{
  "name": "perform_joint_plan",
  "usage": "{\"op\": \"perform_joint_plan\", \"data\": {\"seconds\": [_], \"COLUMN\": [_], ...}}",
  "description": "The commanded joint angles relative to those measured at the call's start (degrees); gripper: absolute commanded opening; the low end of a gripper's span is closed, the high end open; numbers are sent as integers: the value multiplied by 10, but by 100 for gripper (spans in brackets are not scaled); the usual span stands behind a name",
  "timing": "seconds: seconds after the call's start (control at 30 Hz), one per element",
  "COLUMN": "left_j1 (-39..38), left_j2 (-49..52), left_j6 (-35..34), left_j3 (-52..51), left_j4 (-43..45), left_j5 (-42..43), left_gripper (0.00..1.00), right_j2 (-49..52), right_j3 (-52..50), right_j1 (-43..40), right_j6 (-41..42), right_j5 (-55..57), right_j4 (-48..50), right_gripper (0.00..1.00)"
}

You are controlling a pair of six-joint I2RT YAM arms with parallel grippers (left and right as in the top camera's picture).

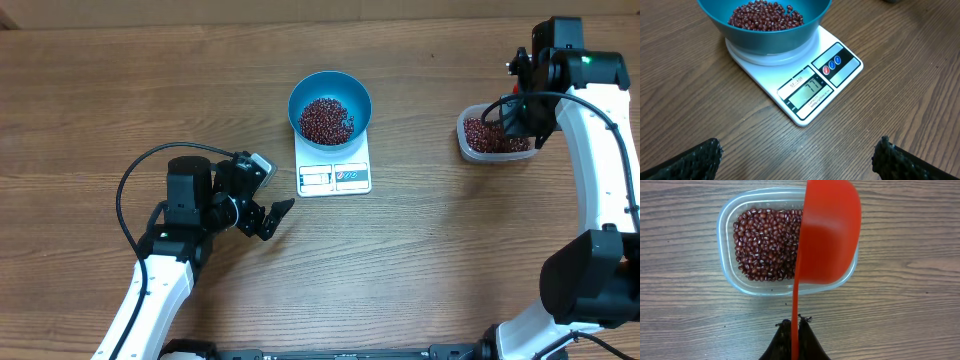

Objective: Scoop item into bowl and weigh 150g on scale
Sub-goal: 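Dip the scoop into the red beans and lift it with the right gripper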

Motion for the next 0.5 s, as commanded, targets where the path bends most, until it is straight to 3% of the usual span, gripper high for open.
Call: {"op": "perform_joint_plan", "data": {"seconds": [0.0,0.47], "left_j1": [-5,-5], "left_j2": [2,2], "left_j6": [-6,-6], "left_j3": [2,2], "left_j4": [2,2], "left_j5": [5,5], "left_gripper": [100,100], "right_j2": [0,0], "right_j3": [-5,-73], "right_j1": [-2,-2], "right_j6": [-3,-66], "right_j5": [9,13], "right_j4": [4,77], "right_gripper": [4,4]}}
